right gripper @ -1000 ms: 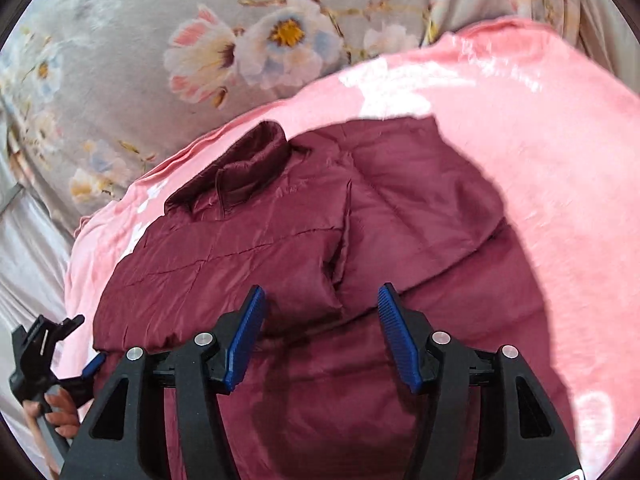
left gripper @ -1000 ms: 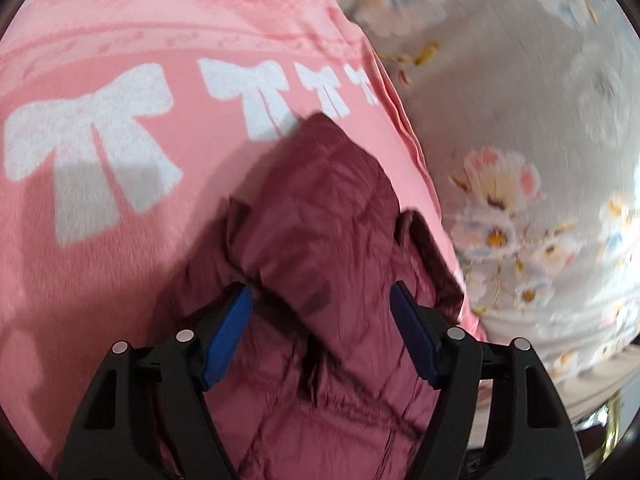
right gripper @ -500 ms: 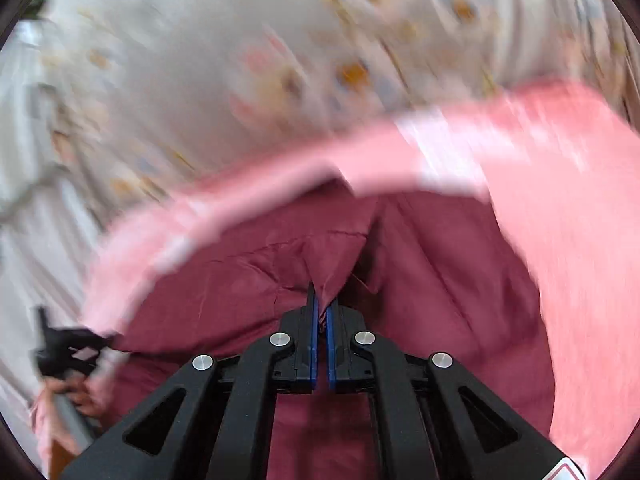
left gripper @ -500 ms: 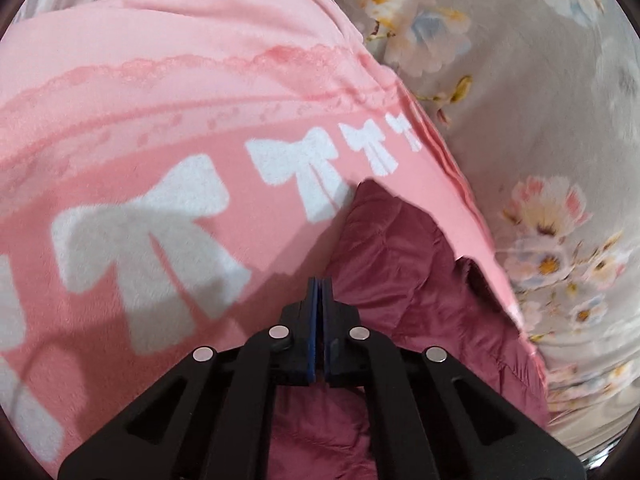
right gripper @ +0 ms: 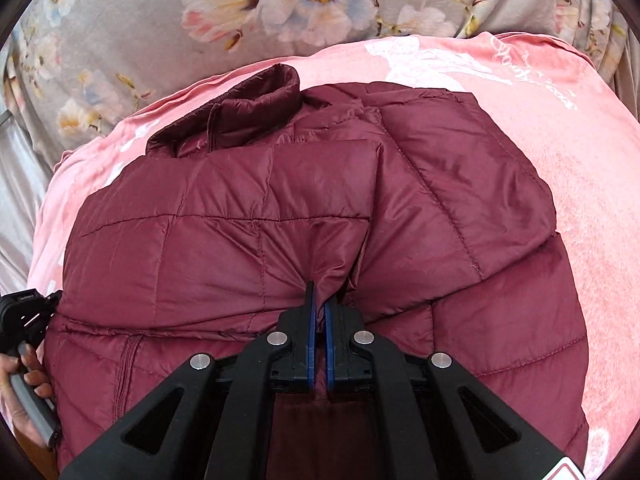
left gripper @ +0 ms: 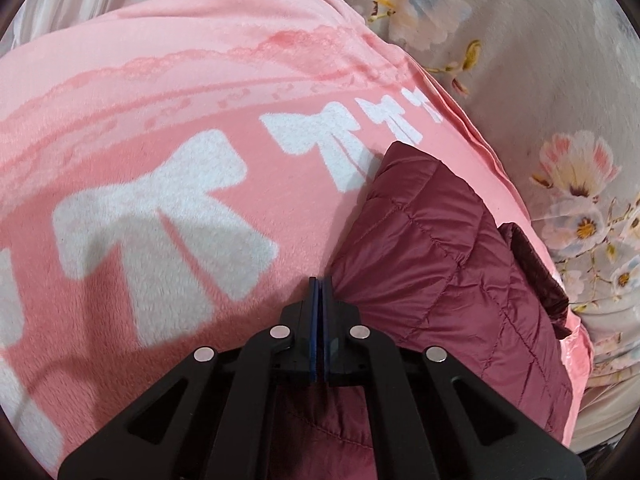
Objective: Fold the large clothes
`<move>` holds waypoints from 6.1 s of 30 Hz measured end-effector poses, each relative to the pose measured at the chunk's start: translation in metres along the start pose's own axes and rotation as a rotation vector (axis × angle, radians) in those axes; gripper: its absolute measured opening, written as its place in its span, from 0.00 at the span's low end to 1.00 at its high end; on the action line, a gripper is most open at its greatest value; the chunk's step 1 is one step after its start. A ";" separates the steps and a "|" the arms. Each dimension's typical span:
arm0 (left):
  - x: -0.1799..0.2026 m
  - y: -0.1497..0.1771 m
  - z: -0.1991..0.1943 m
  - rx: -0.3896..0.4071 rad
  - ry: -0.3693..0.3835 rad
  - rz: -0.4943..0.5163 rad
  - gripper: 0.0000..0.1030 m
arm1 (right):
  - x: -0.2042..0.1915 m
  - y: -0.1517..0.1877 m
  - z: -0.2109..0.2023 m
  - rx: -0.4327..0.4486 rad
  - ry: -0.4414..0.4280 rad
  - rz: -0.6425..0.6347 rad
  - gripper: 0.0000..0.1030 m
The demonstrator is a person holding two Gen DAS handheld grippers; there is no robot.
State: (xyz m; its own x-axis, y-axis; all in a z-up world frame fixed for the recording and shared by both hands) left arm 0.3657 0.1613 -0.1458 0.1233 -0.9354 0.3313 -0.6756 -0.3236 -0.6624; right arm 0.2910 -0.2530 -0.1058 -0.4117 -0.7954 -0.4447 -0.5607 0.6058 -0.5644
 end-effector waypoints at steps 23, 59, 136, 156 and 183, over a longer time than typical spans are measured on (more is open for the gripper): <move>0.145 0.018 -0.012 -0.094 0.091 0.397 0.03 | -0.103 0.050 0.004 -0.052 -0.114 -0.195 0.19; 0.156 -0.014 0.044 -0.174 0.101 0.330 0.04 | -0.072 -0.004 0.004 -0.023 -0.070 -0.148 0.21; 0.232 -0.106 0.110 -0.180 0.341 0.082 0.38 | -0.062 -0.170 0.127 -0.178 -0.470 0.684 0.20; 0.215 -0.051 0.133 -0.115 0.110 0.434 0.22 | -0.075 -0.130 0.135 -0.031 -0.013 0.029 0.00; 0.171 -0.021 0.014 -0.091 0.178 0.425 0.66 | 0.021 -0.064 -0.058 0.092 -0.212 0.011 0.46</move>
State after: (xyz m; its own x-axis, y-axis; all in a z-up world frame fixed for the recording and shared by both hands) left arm 0.4108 0.0059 -0.0847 -0.2997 -0.9407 0.1587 -0.7011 0.1044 -0.7054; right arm 0.2767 -0.3094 -0.0382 -0.2520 -0.7731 -0.5821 -0.4850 0.6214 -0.6153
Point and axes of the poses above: each gripper's, at about its wrist camera, not at the fingertips, and z roughly the way its jaws point, x to its right, y to its underside, the point moved 6 cm from there along z, roughly the way its jaws point, and after that the axes turned 15 degrees about z, right-handed, at the moved point
